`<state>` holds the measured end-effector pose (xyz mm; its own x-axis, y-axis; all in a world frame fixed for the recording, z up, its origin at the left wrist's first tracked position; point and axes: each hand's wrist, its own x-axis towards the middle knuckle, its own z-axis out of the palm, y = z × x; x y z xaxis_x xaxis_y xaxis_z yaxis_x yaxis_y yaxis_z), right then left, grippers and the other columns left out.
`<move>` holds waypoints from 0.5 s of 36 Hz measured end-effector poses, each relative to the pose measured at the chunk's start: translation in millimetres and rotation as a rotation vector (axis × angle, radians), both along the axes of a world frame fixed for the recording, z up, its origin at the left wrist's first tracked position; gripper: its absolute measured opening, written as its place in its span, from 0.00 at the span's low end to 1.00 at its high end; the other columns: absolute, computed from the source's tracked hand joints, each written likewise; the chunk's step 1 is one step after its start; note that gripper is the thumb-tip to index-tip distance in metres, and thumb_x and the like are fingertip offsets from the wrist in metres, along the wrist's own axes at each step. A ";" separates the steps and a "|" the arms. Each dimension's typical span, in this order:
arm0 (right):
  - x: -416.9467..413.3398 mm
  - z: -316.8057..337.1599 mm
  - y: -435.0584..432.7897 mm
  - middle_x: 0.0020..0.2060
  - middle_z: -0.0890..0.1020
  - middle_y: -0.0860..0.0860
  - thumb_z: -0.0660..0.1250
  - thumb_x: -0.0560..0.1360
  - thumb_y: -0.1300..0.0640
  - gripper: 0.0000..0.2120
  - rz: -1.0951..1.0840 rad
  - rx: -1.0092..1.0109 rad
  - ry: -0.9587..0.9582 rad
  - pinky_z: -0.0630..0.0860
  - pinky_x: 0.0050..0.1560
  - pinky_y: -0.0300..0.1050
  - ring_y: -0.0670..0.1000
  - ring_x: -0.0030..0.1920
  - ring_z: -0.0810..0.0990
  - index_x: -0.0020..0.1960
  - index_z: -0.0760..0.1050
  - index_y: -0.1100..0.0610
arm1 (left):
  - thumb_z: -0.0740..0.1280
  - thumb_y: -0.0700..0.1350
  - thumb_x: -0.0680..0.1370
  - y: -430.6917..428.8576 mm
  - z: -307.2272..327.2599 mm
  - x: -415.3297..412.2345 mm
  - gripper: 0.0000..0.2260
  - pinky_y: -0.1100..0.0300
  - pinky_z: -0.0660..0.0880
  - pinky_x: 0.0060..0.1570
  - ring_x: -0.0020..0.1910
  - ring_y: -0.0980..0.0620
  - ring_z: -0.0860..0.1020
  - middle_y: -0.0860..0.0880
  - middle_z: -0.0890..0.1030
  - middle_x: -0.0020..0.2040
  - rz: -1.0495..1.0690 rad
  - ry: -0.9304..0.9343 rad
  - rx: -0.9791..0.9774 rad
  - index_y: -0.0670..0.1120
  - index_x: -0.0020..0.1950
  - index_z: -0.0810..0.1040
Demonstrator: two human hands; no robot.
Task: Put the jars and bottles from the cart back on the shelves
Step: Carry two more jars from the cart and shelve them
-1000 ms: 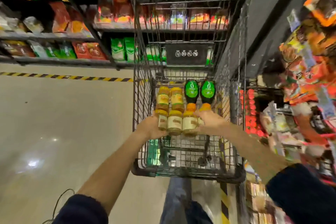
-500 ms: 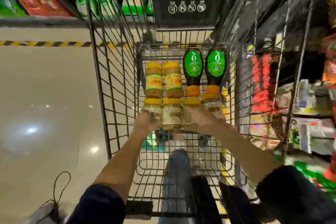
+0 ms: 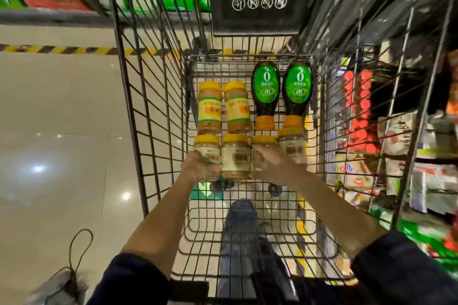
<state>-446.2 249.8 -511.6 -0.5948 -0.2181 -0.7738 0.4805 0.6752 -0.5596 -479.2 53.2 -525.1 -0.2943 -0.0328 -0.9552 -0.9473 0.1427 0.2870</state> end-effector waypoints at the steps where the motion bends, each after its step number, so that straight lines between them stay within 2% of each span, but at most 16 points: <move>1: 1.7 1.7 0.5 0.69 0.69 0.49 0.74 0.69 0.53 0.35 -0.014 0.006 -0.006 0.68 0.66 0.48 0.51 0.68 0.69 0.72 0.62 0.52 | 0.55 0.39 0.81 -3.0 -1.1 1.0 0.08 0.53 0.75 0.44 0.45 0.47 0.79 0.42 0.82 0.38 -0.035 0.049 0.010 0.42 0.47 0.73; 2: 3.3 2.6 0.1 0.67 0.71 0.49 0.74 0.69 0.54 0.34 -0.025 0.007 0.000 0.69 0.65 0.47 0.50 0.66 0.70 0.71 0.64 0.52 | 0.59 0.40 0.79 -4.2 -3.3 1.2 0.06 0.54 0.73 0.50 0.51 0.47 0.77 0.44 0.82 0.42 -0.081 0.053 0.003 0.41 0.52 0.74; 3: 4.7 2.6 -1.3 0.64 0.72 0.49 0.74 0.69 0.56 0.32 -0.033 0.010 -0.005 0.70 0.64 0.46 0.50 0.65 0.71 0.70 0.65 0.54 | 0.68 0.42 0.75 -7.0 -10.7 1.2 0.12 0.56 0.73 0.55 0.55 0.48 0.76 0.46 0.81 0.46 -0.141 0.033 -0.030 0.41 0.56 0.74; 4: 5.7 4.0 -3.7 0.61 0.73 0.48 0.73 0.69 0.57 0.31 -0.032 0.016 -0.005 0.71 0.62 0.45 0.49 0.62 0.72 0.69 0.66 0.55 | 0.76 0.48 0.66 -13.7 -26.0 4.9 0.24 0.54 0.73 0.59 0.56 0.48 0.77 0.47 0.81 0.50 -0.227 0.061 -0.097 0.41 0.58 0.75; 5: 6.4 5.4 -5.8 0.58 0.73 0.48 0.73 0.70 0.58 0.30 -0.033 0.021 -0.017 0.71 0.61 0.45 0.50 0.61 0.72 0.68 0.67 0.56 | 0.78 0.55 0.56 -21.2 -40.4 7.5 0.34 0.50 0.75 0.58 0.54 0.46 0.79 0.45 0.81 0.52 -0.312 0.099 -0.184 0.42 0.58 0.76; 6: 7.1 7.0 -8.4 0.56 0.73 0.48 0.73 0.70 0.58 0.29 -0.039 0.029 -0.012 0.71 0.61 0.45 0.51 0.61 0.73 0.68 0.67 0.56 | 0.77 0.60 0.49 -28.6 -60.0 11.6 0.40 0.47 0.77 0.56 0.52 0.44 0.80 0.44 0.82 0.52 -0.338 0.111 -0.231 0.42 0.57 0.76; 7: 7.1 7.5 -10.8 0.56 0.73 0.48 0.73 0.70 0.59 0.29 -0.041 0.057 -0.004 0.70 0.61 0.46 0.52 0.62 0.73 0.69 0.67 0.56 | 0.75 0.62 0.46 -33.9 -68.4 13.5 0.43 0.46 0.78 0.54 0.51 0.43 0.81 0.42 0.82 0.52 -0.361 0.163 -0.242 0.41 0.56 0.77; 9: 4.7 13.3 -15.1 0.61 0.75 0.53 0.72 0.71 0.60 0.27 -0.016 0.122 0.038 0.70 0.60 0.45 0.54 0.62 0.74 0.68 0.68 0.58 | 0.76 0.61 0.48 -28.0 -35.9 12.0 0.42 0.45 0.77 0.54 0.52 0.43 0.80 0.42 0.81 0.53 -0.353 0.217 -0.223 0.41 0.57 0.76; 12: 3.8 18.0 -20.4 0.60 0.77 0.58 0.70 0.71 0.61 0.22 0.007 0.194 0.075 0.69 0.54 0.43 0.57 0.60 0.75 0.64 0.72 0.60 | 0.78 0.56 0.54 -12.8 30.0 7.4 0.38 0.47 0.75 0.58 0.55 0.45 0.79 0.44 0.81 0.55 -0.341 0.295 -0.161 0.41 0.60 0.75; 15: 3.6 19.5 -26.7 0.58 0.78 0.59 0.70 0.72 0.59 0.21 0.036 0.266 0.068 0.70 0.55 0.44 0.57 0.59 0.75 0.63 0.72 0.61 | 0.81 0.57 0.52 -10.0 65.0 7.7 0.38 0.48 0.75 0.59 0.55 0.49 0.80 0.49 0.83 0.54 -0.342 0.351 0.000 0.49 0.59 0.76; 18: 2.2 10.3 -34.9 0.49 0.80 0.58 0.69 0.73 0.52 0.17 0.028 0.312 0.085 0.73 0.50 0.46 0.58 0.54 0.79 0.56 0.75 0.62 | 0.79 0.43 0.64 -6.2 94.6 5.8 0.24 0.52 0.77 0.57 0.53 0.51 0.81 0.48 0.83 0.54 -0.370 0.421 0.074 0.47 0.59 0.78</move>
<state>-444.0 214.9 -501.2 -0.6575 0.0046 -0.7534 0.4196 0.8328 -0.3611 -473.3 46.9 -430.5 -0.6297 0.2073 -0.7487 -0.6398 0.4083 0.6511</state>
